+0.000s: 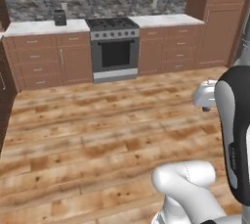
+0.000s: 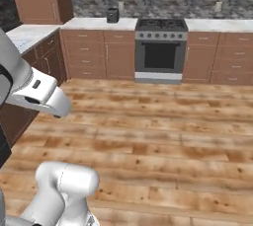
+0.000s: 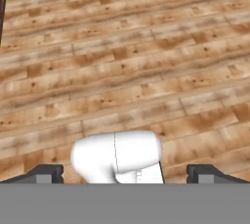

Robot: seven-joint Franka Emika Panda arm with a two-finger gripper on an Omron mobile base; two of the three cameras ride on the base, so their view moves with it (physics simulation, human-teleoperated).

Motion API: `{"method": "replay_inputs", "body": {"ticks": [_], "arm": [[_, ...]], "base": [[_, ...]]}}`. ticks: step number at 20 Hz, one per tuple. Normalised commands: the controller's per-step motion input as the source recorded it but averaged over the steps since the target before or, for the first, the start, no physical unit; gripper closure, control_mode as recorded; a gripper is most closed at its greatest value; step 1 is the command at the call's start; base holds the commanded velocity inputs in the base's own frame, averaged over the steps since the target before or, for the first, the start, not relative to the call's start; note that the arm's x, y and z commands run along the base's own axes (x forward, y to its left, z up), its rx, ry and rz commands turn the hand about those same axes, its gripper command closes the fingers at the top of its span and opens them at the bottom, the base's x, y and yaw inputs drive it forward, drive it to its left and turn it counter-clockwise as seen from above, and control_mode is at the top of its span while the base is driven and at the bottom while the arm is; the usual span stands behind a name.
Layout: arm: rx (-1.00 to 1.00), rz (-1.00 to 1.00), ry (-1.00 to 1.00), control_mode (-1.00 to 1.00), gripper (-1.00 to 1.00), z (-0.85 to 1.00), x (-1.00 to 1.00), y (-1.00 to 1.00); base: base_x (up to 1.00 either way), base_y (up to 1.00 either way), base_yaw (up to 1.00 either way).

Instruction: Get the candle and the beer from the cabinet and move them to the dining counter.

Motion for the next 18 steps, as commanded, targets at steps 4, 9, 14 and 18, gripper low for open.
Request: {"method": "replay_inputs", "body": {"ticks": [4, 9, 14, 18], "arm": [[0.0, 0.0, 0.0, 1.0, -1.0, 0.0, 0.0, 0.0], [0.0, 0.0, 0.0, 1.0, -1.0, 0.0, 0.0, 0.0], [0.0, 0.0, 0.0, 1.0, -1.0, 0.0, 0.0, 0.0], [0.0, 0.0, 0.0, 1.0, -1.0, 0.0, 0.0, 0.0]], "base": [[1.0, -0.71, 0.26], [1.0, -0.76, 0.25], [1.0, -0.79, 0.2], [1.0, -0.7, 0.15]]}}
